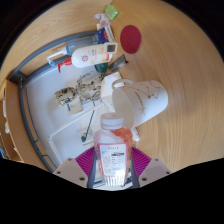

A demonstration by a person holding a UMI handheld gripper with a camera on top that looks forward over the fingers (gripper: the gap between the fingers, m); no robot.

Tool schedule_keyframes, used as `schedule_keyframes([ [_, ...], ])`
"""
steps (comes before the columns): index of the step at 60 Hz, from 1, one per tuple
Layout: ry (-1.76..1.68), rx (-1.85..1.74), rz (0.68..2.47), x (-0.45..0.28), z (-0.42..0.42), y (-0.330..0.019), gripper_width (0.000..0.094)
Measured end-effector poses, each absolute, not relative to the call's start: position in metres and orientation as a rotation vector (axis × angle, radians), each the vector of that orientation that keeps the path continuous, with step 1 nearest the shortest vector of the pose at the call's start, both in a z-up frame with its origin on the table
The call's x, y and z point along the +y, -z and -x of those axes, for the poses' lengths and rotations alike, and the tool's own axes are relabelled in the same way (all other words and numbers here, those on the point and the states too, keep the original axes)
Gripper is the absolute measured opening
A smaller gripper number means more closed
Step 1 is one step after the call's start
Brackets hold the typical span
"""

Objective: Pour water

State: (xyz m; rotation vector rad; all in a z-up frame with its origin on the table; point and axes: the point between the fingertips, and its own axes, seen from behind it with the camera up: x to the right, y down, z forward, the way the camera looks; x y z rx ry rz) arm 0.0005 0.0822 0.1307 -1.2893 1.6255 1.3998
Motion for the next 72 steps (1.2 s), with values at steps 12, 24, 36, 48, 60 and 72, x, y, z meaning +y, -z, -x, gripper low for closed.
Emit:
schedule_keyframes([
  [12, -1.373, 1.543, 1.336, 0.08, -0.004, -0.146, 0.0526],
  [24, -0.979, 1.037, 1.554, 0.066, -0.046, -0.222, 0.0529],
  [36, -0.31, 0.519, 1.694, 0.057, -0.13, -0.251, 0.053],
  [48, 0.096, 0.226, 1.691, 0.059, -0.199, -0.231, 0.0529],
  [60, 0.146, 0.157, 1.74, 0.073, -0.239, -0.168, 0.0527],
  [72, 0.139, 0.139, 1.78, 0.082, -0.252, -0.12, 0.0529],
])
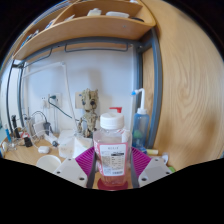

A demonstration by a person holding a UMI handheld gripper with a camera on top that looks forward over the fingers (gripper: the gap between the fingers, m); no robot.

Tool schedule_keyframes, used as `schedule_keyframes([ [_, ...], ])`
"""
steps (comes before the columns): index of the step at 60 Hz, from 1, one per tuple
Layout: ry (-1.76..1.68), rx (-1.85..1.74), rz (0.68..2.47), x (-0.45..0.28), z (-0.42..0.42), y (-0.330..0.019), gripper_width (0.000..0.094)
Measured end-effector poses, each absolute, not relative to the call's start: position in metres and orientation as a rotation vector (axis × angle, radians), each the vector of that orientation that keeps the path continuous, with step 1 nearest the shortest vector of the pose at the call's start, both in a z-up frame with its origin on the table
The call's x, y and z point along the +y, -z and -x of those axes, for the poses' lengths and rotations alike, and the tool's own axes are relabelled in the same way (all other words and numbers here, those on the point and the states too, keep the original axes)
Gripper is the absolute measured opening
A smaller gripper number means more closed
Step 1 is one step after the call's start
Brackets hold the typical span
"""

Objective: Pour water

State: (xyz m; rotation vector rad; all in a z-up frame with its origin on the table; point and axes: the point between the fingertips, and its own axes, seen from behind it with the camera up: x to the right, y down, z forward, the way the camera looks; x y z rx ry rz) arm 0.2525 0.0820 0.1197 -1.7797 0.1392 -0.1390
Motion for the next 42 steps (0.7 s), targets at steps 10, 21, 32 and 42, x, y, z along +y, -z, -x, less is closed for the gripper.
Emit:
schedule_keyframes([
  [10, 0.057, 0.164, 1.723, 0.078, -0.25, -0.111, 0.0544],
  [21, 0.053, 0.172, 1.722, 0.082, -0.251, -0.11, 0.0602],
  [32, 0.068, 0.146, 1.789, 0.071, -0.248, -0.099, 0.0816],
  [42, 0.064, 0.162, 1.863, 0.031, -0.244, -0.088, 0.085],
])
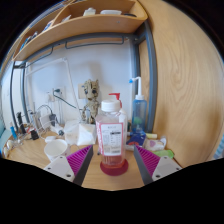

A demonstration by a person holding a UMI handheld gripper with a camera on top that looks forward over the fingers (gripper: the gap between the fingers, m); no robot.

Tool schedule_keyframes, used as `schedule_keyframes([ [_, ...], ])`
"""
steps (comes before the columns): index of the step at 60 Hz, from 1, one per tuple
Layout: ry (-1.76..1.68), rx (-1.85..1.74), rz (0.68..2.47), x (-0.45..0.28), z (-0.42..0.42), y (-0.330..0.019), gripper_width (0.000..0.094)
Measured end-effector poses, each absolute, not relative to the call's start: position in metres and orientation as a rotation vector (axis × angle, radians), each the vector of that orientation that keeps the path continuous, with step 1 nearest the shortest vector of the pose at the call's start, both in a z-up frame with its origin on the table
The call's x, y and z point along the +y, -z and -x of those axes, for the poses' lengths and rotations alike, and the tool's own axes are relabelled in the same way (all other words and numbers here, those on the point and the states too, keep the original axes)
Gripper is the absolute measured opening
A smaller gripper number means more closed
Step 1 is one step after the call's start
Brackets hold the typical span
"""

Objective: Pour water

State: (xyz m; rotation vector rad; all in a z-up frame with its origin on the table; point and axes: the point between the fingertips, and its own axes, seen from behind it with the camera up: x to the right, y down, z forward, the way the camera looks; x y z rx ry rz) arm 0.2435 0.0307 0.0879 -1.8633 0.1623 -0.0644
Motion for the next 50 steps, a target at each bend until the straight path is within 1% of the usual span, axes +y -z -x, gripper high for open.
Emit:
schedule_keyframes([
  [6, 0.055, 0.2, 1.911, -0.01, -0.241, -0.094, 0.0848],
  [9, 0.055, 0.231, 1.934, -0.031, -0.243, -0.102, 0.0849],
  [22, 0.07, 0.245, 1.925, -0.091, -0.243, -0.181, 0.0852],
  [31, 0.065, 0.183, 1.927, -0.113, -0.231, -0.218, 0.085],
  [38, 0.054, 0.162, 1.927, -0.123, -0.224, -0.234, 0.0847],
  [50, 0.064, 0.127, 1.957, -0.13, -0.217, -0.238, 0.0845],
])
